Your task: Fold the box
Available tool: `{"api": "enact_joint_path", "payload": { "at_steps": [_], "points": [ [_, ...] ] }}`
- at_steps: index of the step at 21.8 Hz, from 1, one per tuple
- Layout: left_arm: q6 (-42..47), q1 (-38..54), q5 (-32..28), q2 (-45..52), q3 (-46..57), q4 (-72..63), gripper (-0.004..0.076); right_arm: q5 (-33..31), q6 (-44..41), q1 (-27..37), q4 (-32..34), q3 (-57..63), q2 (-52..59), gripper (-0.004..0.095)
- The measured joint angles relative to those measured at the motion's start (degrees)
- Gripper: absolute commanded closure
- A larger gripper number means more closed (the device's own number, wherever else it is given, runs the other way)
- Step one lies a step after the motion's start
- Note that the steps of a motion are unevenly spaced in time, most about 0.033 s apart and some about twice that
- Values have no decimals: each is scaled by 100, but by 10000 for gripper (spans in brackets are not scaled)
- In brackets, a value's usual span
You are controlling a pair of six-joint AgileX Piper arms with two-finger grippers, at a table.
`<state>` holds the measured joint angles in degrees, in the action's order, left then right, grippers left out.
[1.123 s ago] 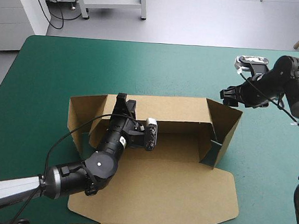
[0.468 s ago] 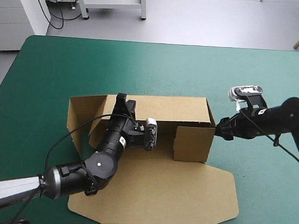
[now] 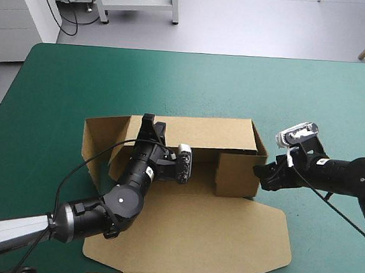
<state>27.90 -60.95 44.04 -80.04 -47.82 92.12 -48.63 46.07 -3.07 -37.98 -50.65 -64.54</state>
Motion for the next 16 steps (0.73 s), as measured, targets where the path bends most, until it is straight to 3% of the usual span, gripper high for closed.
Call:
{"api": "enact_joint_path", "payload": {
  "at_steps": [7,16],
  "points": [
    [0,0,0,0,0,11,734,-14,203,0,-77,129,11,274],
    [0,0,-39,0,0,29,734,193,1322,0,-1087,631,11,274]
  ]
}}
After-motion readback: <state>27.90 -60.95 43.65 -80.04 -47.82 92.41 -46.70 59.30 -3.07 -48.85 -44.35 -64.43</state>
